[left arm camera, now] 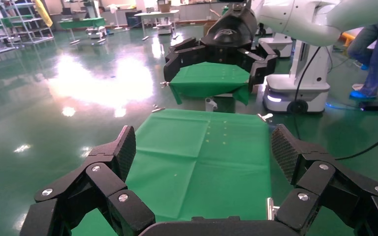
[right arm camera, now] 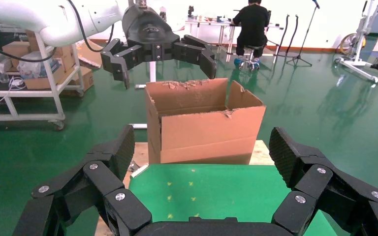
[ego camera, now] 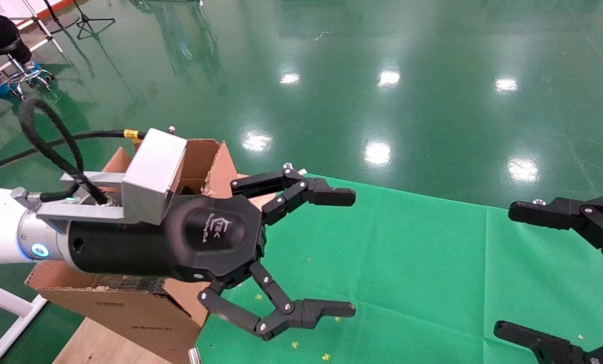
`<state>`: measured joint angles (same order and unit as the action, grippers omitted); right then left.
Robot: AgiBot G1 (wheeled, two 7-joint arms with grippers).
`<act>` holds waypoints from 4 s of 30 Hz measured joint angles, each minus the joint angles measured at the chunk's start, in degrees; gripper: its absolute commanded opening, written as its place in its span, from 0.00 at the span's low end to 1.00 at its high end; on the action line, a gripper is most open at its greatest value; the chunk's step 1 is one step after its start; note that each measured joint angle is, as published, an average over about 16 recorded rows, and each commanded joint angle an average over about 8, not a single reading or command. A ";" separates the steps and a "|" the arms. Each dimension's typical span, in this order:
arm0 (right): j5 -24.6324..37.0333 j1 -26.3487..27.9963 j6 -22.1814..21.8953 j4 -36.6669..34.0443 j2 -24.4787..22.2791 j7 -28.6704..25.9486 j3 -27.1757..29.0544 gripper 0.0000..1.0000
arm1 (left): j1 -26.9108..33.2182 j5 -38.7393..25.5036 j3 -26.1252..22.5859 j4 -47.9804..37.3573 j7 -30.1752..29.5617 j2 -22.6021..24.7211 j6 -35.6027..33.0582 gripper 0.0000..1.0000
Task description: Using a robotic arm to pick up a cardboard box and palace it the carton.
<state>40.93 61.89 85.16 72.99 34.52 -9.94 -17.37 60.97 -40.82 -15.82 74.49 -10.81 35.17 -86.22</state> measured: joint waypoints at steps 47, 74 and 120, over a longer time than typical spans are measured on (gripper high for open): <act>0.01 0.00 0.00 0.00 0.00 0.00 0.00 1.00 | 0.69 -1.21 -0.23 -1.12 0.07 -0.19 0.64 1.00; 0.02 0.00 0.00 0.00 0.00 0.00 0.00 1.00 | 0.71 -1.25 -0.23 -1.14 0.07 -0.19 0.66 1.00; 0.02 0.00 0.00 0.00 0.00 0.00 0.00 1.00 | 0.71 -1.25 -0.23 -1.15 0.07 -0.19 0.65 1.00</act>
<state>40.95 61.89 85.16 72.99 34.52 -9.94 -17.37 61.68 -42.08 -16.05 73.35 -10.74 34.98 -85.56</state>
